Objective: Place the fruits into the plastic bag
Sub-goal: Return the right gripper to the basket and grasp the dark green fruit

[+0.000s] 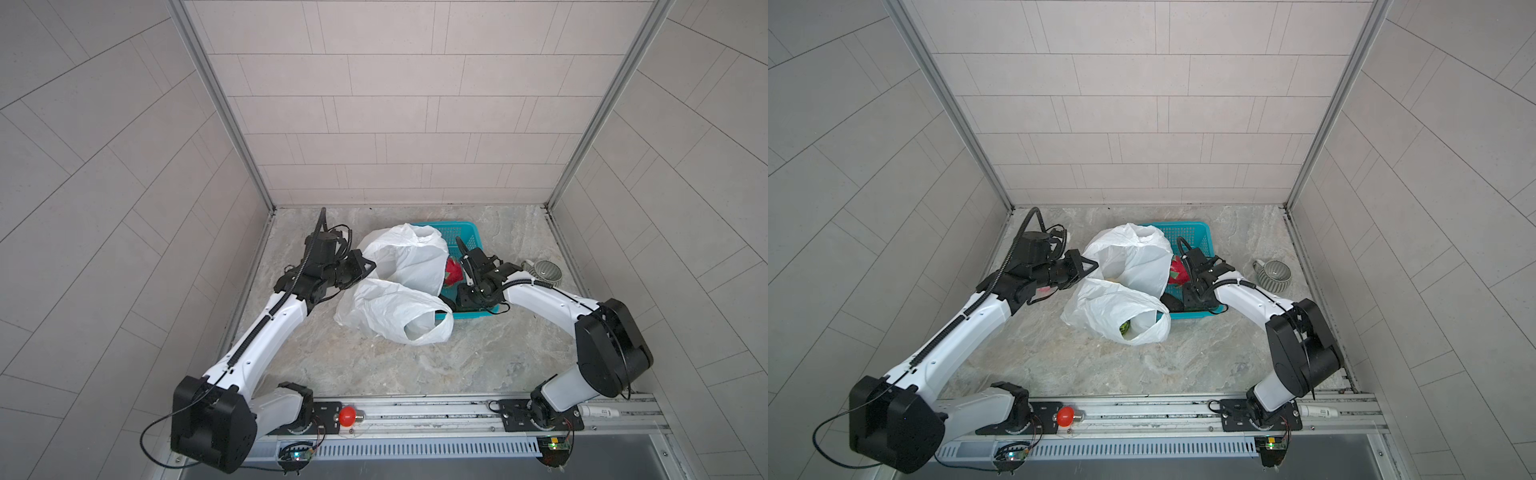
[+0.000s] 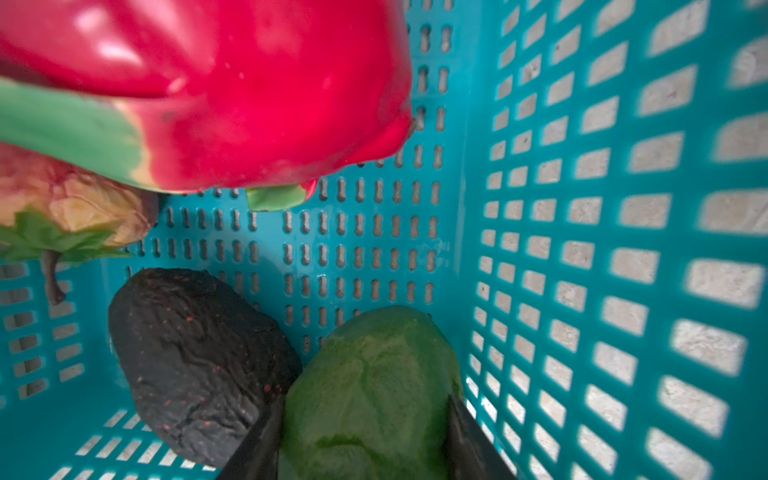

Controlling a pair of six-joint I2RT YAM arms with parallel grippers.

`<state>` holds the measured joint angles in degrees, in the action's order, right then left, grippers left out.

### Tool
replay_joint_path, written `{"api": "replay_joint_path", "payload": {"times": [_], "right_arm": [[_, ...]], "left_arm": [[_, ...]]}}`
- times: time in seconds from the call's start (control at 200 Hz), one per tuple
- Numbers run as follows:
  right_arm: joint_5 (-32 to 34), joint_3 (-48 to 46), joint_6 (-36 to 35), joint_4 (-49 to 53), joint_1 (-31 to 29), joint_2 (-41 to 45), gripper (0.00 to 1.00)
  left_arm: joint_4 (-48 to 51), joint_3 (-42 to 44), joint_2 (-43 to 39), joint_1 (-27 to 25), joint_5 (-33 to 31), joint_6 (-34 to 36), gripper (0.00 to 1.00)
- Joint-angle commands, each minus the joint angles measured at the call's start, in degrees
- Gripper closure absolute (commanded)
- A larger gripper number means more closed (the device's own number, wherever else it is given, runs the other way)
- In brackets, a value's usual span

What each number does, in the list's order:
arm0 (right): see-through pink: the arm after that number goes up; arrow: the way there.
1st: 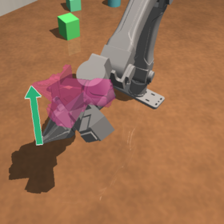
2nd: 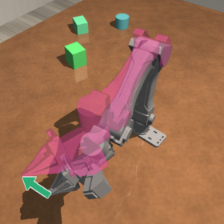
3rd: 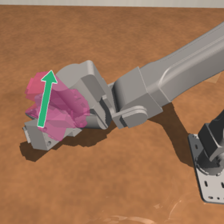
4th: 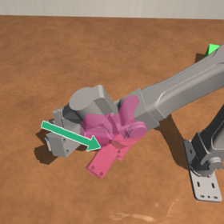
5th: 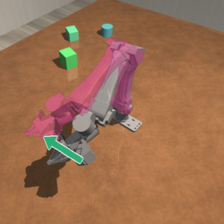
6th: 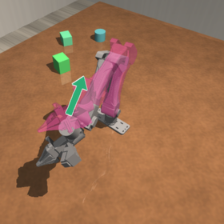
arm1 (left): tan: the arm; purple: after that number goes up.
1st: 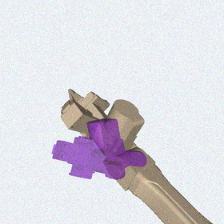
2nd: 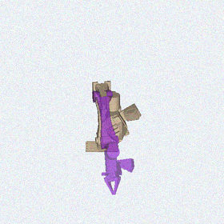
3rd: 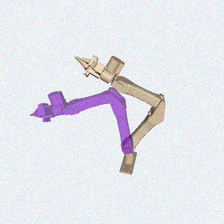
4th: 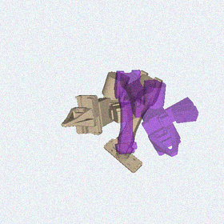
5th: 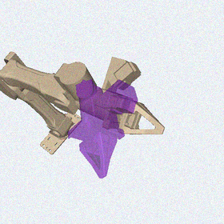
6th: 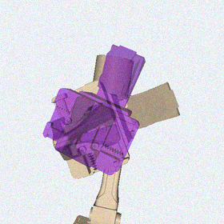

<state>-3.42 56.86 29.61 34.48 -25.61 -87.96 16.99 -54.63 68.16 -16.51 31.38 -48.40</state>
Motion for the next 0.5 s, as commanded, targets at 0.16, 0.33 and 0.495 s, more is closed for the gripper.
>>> {"api": "replay_joint_path", "payload": {"times": [0.16, 0.33, 0.495], "right_arm": [[0.9, -0.8, -0.4, -1.6, 0.2, 8.8, 0.61], [1.6, -0.7, -1.5, -2.9, 0.4, 15.8, 0.62], [-7.6, -3.7, -4.5, -10.9, 0.4, 22.9, 0.62]], "left_arm": [[-0.6, -0.3, 0.1, 0.1, 0.1, 0.7, 1.00], [-0.6, 0.0, -0.3, 0.0, 0.4, 0.8, 1.00], [-0.6, -0.1, -0.2, 0.1, 0.4, 0.9, 1.00]]}}
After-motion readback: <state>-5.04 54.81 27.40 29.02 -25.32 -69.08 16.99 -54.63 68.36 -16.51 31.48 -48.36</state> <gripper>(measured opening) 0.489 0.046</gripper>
